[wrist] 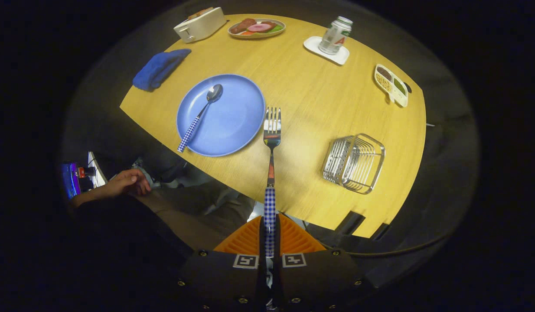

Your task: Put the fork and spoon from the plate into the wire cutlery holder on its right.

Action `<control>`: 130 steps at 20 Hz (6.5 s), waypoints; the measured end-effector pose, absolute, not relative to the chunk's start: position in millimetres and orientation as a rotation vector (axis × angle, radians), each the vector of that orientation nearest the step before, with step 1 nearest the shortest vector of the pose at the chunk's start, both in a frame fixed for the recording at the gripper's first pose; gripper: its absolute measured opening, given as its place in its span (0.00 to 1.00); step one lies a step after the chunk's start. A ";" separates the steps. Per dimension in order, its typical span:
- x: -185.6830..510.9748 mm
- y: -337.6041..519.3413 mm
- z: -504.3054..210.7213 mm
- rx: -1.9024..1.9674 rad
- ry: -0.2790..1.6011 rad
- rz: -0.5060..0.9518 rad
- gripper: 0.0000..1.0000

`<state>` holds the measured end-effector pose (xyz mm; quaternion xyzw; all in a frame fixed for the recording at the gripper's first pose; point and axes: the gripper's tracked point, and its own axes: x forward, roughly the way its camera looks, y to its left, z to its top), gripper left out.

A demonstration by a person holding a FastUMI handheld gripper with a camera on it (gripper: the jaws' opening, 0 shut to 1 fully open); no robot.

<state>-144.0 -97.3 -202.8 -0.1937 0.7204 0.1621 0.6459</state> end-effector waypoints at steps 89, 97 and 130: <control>-117.7 106.6 -327.9 -0.213 1.639 0.253 0.92; -112.0 101.9 -353.4 -0.261 1.685 0.244 0.90; -172.8 -136.0 -193.4 -0.173 1.781 0.120 0.07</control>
